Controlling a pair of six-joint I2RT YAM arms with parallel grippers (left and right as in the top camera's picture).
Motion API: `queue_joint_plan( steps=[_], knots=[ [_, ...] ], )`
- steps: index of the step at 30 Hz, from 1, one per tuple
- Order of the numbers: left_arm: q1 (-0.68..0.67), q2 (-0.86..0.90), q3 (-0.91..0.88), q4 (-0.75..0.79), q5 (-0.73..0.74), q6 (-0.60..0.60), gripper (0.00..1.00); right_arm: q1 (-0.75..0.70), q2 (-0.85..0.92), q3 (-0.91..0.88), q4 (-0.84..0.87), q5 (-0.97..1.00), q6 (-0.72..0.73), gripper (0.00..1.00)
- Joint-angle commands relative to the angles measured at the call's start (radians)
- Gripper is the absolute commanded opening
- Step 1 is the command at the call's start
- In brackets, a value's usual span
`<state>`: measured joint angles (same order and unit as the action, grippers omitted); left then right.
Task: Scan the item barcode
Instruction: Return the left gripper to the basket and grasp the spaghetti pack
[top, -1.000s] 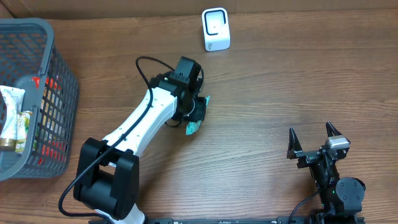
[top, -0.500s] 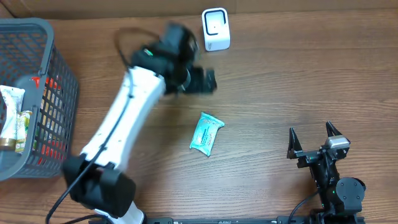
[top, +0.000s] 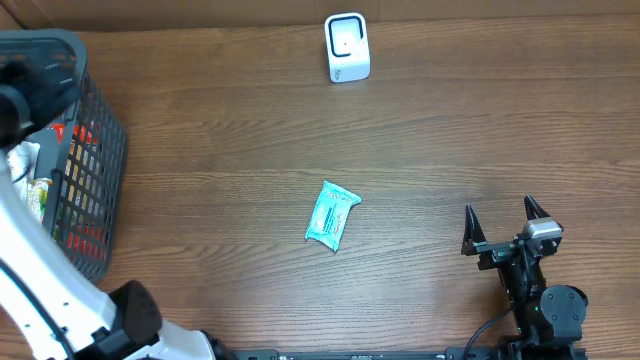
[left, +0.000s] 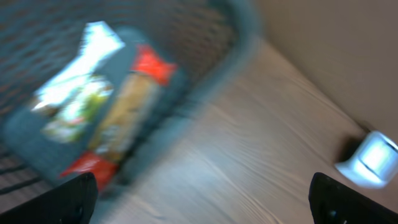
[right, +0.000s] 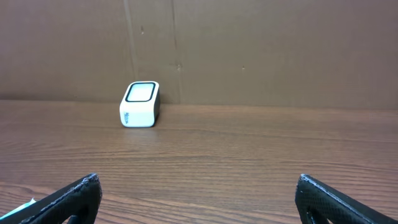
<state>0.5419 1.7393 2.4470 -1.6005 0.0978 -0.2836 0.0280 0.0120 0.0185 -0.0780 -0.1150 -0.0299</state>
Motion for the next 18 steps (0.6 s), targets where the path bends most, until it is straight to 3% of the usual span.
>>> queue_joint_plan(
  steps=[1,12,18],
  knots=[
    [0.127,0.027,-0.077,0.032,0.033,0.084,1.0,0.005,-0.009,-0.011,0.005,0.01,0.0,1.0],
    [0.18,0.084,-0.488,0.278,-0.002,0.205,1.0,0.005,-0.009,-0.011,0.005,0.01,0.0,1.0],
    [0.195,0.138,-0.555,0.342,0.029,0.186,0.97,0.005,-0.009,-0.011,0.004,0.01,0.0,1.0]
  ],
)
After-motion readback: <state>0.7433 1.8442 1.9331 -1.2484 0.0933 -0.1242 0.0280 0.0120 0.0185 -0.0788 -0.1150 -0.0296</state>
